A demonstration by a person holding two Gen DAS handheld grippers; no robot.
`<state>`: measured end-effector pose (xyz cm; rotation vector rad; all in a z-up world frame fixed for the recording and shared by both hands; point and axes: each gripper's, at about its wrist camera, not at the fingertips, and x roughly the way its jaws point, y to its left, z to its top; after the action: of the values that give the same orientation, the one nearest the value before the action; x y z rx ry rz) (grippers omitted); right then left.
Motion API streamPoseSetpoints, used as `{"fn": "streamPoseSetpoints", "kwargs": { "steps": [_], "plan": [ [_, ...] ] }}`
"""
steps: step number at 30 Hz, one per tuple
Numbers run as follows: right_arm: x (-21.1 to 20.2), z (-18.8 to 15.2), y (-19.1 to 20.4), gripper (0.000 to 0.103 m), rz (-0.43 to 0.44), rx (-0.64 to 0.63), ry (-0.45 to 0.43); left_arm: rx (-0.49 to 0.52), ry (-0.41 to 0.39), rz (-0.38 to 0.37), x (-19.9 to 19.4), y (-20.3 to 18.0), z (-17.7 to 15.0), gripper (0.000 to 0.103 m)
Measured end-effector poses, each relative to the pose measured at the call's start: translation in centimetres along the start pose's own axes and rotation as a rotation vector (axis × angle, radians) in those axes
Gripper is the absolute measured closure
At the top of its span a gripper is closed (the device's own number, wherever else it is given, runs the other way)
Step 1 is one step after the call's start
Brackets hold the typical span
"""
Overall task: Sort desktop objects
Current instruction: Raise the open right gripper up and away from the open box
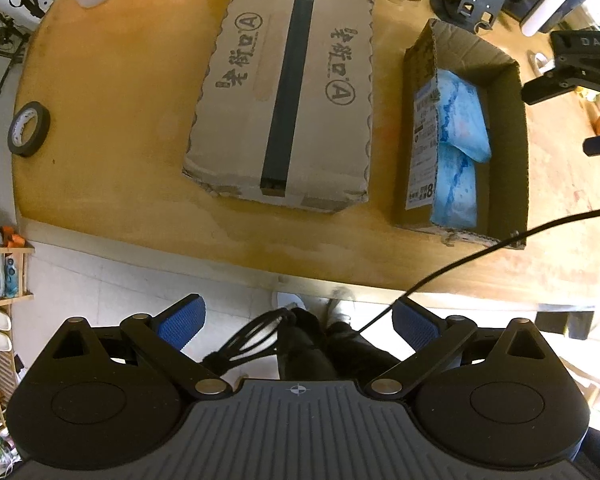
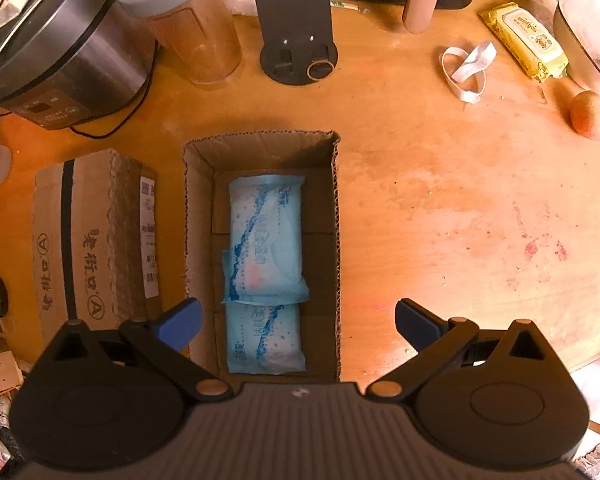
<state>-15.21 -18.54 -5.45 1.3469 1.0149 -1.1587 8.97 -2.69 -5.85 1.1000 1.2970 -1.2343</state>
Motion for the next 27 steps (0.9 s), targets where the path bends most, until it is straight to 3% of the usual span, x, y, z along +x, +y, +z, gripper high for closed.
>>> {"fn": "streamPoseSetpoints", "kwargs": {
  "steps": [11, 20, 27],
  "plan": [
    [-0.3, -0.3, 0.0, 0.000, 0.016, -0.034, -0.008, -0.007, -0.028, -0.010, -0.7, -0.9, 0.5, 0.000],
    [0.1, -1.6, 0.7, 0.000, 0.013, -0.013, -0.009, -0.005, -0.037, 0.010, -1.5, 2.1, 1.7, 0.000],
    [0.3, -5.0, 1.6, 0.000, 0.003, -0.011, -0.011, 0.028, -0.016, 0.004, -1.1, 4.8, 1.9, 0.000]
  ]
}}
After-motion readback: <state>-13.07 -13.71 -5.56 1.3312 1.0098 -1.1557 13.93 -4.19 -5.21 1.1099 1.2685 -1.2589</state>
